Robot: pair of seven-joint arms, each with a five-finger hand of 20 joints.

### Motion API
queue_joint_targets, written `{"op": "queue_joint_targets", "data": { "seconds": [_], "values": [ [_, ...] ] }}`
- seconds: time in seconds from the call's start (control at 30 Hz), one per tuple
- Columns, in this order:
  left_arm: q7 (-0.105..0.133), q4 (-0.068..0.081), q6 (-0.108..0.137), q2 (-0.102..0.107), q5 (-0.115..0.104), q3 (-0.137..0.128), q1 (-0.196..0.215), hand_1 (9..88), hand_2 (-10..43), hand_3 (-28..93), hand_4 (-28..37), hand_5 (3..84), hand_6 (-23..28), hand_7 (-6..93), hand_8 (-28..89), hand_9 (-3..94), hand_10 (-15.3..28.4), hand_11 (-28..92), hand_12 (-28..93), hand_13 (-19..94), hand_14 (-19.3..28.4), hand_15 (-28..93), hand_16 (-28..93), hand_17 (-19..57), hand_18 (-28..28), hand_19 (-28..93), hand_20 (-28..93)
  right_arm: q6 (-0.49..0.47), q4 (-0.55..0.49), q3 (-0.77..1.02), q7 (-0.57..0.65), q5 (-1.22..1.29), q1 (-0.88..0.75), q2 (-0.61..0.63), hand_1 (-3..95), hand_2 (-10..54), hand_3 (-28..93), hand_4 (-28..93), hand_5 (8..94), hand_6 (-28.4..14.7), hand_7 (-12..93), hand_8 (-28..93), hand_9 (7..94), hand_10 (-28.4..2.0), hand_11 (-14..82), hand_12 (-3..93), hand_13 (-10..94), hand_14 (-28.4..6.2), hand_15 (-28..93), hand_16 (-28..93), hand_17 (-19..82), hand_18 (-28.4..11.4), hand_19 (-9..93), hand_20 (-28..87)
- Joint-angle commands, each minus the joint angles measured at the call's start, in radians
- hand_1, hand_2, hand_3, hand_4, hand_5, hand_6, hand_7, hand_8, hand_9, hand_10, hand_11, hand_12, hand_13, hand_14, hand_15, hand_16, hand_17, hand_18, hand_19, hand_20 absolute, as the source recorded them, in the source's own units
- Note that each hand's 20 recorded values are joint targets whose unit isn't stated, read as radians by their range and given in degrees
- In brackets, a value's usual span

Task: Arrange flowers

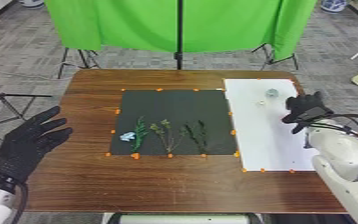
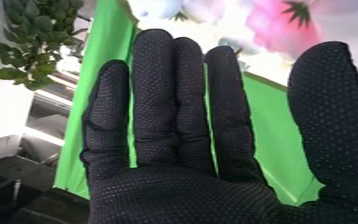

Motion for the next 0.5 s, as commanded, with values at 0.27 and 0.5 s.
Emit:
{"op": "queue_joint_targets", "data": {
  "seconds": [0.27,0.5],
  "values": [
    [-0.002,0.001,-0.002,-0.012,0.004,0.002,0.019,26.1,-0.3,71,-25.8,33.8,1.8,24.8,-12,29.6,12.8,31,14,27,15.8,47,-2,-7.4,23.4,54,10,0.026,0.038,-0.050,-0.018,-0.048,0.030,-0.019,38.0,-9.5,79,-28,60.0,3.3,38,-18,67.8,-4.8,36.8,36.8,62,-3.0,60,21,19,-17.6,73,43],
    [0.005,-0.004,-0.004,-0.017,0.005,-0.004,0.031,26.3,-0.2,71,-26.0,33.7,1.8,24.9,-12,29.7,12.8,31,14,27,15.7,47,-2,-7.4,23.4,54,10,0.066,0.058,-0.091,-0.036,-0.067,0.086,-0.028,48.9,-9.5,79,-28,71.0,3.8,48,-15,81.9,-2.8,29.2,47.3,72,-1.5,57,35,22,-17.6,74,44]
  ]
}}
